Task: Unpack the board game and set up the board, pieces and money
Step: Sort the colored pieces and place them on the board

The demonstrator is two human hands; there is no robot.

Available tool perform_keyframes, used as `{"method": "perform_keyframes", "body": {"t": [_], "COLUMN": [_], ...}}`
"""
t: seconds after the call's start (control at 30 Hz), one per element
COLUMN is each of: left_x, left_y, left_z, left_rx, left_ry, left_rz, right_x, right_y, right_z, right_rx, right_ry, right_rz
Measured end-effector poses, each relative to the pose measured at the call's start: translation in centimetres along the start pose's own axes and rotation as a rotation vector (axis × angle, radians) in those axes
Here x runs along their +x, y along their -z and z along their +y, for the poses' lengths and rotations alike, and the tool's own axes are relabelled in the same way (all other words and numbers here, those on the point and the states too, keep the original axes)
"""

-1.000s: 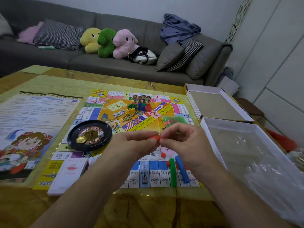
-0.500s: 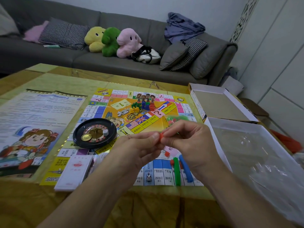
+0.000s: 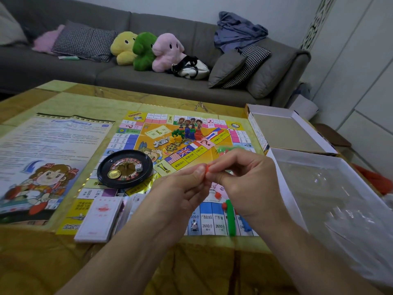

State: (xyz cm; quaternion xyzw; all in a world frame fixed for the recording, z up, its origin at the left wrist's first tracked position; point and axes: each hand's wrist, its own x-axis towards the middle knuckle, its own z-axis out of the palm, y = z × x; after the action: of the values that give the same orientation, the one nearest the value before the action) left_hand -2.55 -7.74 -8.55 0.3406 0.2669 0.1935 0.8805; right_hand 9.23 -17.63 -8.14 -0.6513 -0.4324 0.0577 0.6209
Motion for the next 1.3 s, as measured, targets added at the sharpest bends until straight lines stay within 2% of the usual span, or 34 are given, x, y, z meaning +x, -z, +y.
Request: {"method": "perform_keyframes", "body": {"t": [0.07,0.17,0.23,0.33,0.43,0.53,0.7,0.83,0.97,1.07,1.13,1.23,1.3], "left_x": [0.1,0.6,0.8,1.0,1.1,1.1,0.9,0.8,0.7,0.8,1.0,1.3,1.3], "left_y": [0.0,0.3,0.6,0.7,0.9,1.1,1.5,1.4,1.0,0.9,1.1,1.3,1.2], "left_z": [0.3,1.2,1.7,1.8,1.8,1.8,2.1,2.0,2.0,1.9,1.8,1.6,1.5], "left_rx": [0.018,0.073,0.078,0.049,0.061,0.104,0.163,0.184,0.181,0.167,0.159,0.167,0.19], "left_ry": [0.005,-0.012,0.0,0.055,0.049,0.017,-0.019,-0.053,-0.013,0.012,0.02,0.037,0.059], "left_rz": [0.009,0.076,0.132,0.164,0.15,0.124,0.156,0.185,0.122,0.094,0.096,0.103,0.056], "right_x": [0.0,0.4,0.6,0.3,-0.1,-0.1,-0.1,0.0,-0.4,-0.1,0.2,0.5,0.4], "right_y": [0.2,1.7,2.6,2.8,2.2,1.6,1.1,0.7,0.1,0.3,0.6,0.9,0.7], "right_z": [0.0,0.4,1.0,1.5,1.8,2.2,2.8,2.9,4.1,4.4,3.9,1.5,0.1], "right_rx": [-0.05,-0.117,-0.377,-0.857,-1.038,-1.095,-1.033,-0.902,-0.903,-0.866,-0.672,-0.16,0.033], "right_ry": [-0.006,-0.139,-0.198,-0.229,-0.263,-0.284,-0.363,-0.273,-0.248,-0.196,-0.219,-0.273,-0.249], "right_rz": [-0.028,-0.112,-0.167,-0.388,-0.529,-0.519,-0.457,-0.314,-0.37,-0.338,-0.231,-0.076,-0.023]}}
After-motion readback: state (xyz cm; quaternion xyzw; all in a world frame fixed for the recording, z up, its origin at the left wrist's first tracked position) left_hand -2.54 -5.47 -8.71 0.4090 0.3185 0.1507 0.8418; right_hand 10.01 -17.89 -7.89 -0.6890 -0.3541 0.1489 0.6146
